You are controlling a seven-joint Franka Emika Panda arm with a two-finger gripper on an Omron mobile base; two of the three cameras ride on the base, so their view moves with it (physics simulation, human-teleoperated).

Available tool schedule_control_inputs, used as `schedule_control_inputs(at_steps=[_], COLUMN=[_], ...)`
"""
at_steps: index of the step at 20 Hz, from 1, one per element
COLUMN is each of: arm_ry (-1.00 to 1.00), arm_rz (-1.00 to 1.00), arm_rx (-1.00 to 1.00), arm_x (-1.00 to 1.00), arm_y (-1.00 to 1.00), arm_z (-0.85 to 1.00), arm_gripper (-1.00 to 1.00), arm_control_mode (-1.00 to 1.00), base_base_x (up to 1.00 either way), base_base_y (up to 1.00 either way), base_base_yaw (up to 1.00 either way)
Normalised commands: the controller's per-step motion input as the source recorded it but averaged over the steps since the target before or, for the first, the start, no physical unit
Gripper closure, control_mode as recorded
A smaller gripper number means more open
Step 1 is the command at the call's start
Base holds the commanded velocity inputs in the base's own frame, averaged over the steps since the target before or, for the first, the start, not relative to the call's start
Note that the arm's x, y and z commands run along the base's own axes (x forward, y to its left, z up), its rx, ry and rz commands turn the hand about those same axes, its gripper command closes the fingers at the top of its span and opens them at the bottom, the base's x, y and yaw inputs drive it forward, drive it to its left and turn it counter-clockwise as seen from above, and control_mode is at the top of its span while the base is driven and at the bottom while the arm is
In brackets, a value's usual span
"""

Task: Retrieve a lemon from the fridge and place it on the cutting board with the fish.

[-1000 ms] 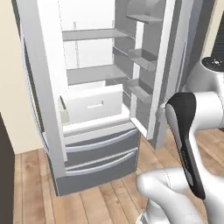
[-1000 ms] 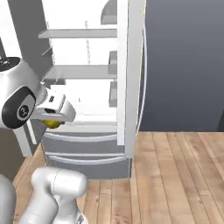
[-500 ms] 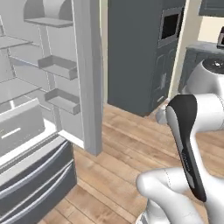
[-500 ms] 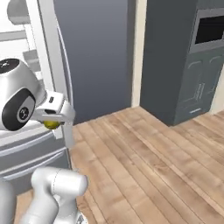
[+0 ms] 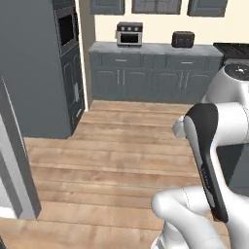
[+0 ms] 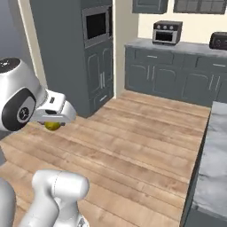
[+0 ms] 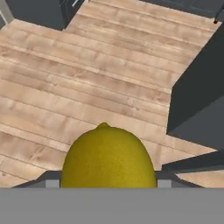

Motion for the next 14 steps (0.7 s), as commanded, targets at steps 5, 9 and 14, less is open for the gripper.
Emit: schedule_control_inputs(at_steps=[5,9,14], arm_ry=[0.00,0.00,0.00], arm_rz=[0.00,0.00,0.00], arm_rx=[0.00,0.00,0.00], arm_x=[0.00,0.00,0.00], arm_y=[0.00,0.00,0.00], arm_z=[0.00,0.00,0.00], arm_gripper=[1.00,1.00,1.00], arm_control_mode=[1.00,1.00,1.00], base_base_x=[0.09,0.19,0.15], base_base_y=[-0.45,-0.26,-0.12], base_base_yaw=[-0.84,-0.79,-0.73])
